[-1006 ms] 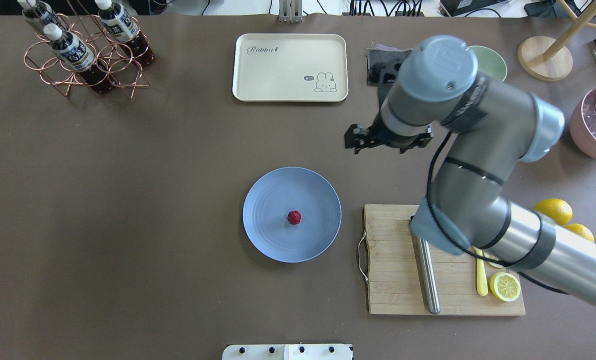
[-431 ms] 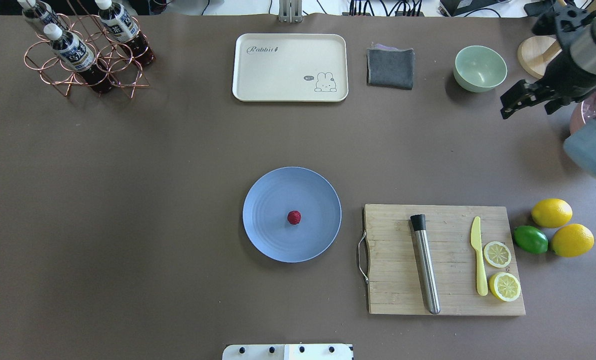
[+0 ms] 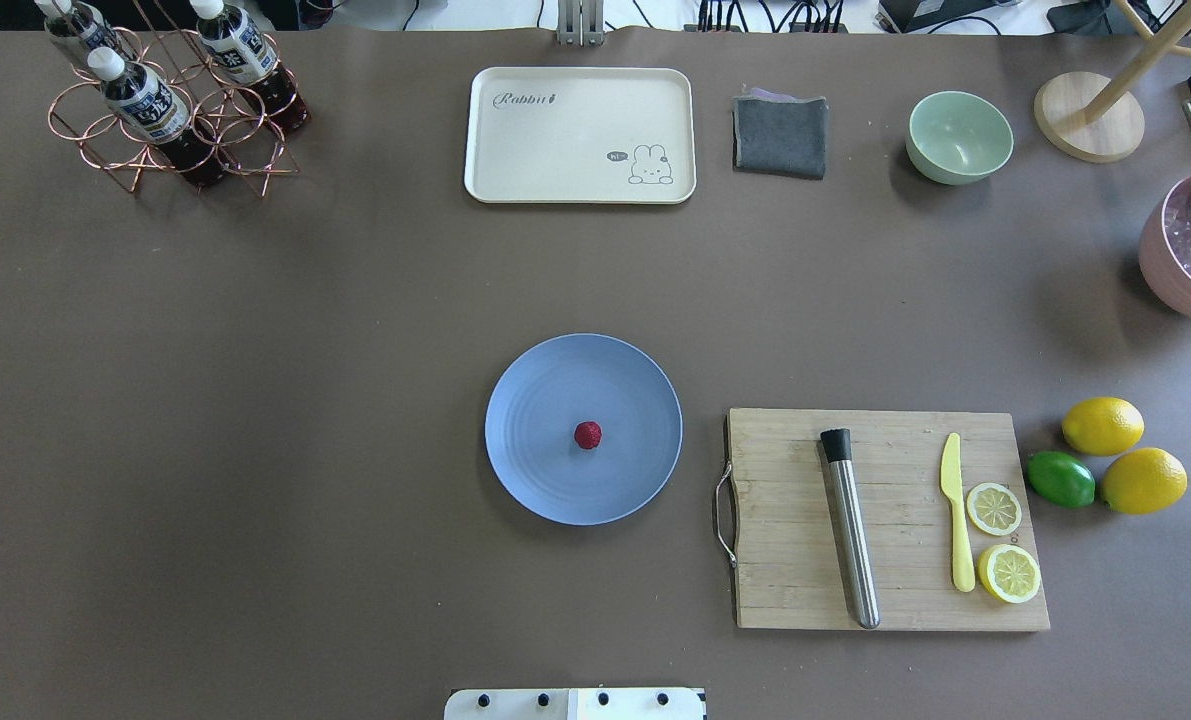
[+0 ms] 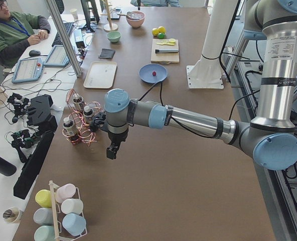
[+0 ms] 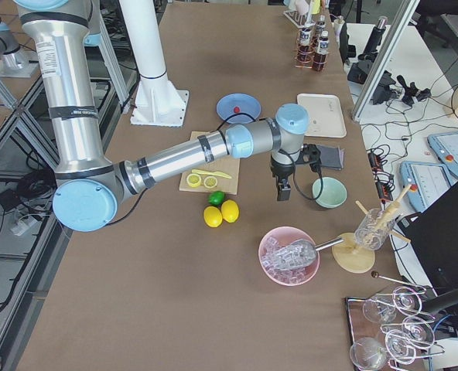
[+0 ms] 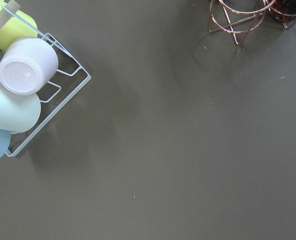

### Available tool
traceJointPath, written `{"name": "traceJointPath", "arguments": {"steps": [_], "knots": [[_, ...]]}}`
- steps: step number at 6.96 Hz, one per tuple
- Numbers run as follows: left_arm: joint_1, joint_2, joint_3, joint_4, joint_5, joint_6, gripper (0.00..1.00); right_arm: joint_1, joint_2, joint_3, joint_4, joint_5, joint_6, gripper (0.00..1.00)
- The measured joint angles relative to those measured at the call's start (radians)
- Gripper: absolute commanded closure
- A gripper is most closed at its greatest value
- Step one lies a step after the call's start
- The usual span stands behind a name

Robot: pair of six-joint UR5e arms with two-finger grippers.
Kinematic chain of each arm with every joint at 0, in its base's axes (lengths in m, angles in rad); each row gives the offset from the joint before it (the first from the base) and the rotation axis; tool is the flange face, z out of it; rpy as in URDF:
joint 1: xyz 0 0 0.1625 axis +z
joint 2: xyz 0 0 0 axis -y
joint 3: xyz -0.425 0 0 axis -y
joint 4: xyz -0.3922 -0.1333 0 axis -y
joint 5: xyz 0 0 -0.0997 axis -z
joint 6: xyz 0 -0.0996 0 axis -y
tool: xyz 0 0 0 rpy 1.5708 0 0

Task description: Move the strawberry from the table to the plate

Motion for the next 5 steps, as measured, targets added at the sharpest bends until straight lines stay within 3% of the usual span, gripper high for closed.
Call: {"name": "traceJointPath", "arguments": {"steps": [3,5], "knots": [[-0.053,0.019,0.042,-0.005,-0.003,0.003,0.02,0.194,-0.062,-0.13,0.0,0.043,-0.254,0.0],[-0.072,0.043,0.059,-0.01,0.0,0.006,0.02,0.231,-0.078,-0.189,0.001,0.048,-0.287,0.0]]}}
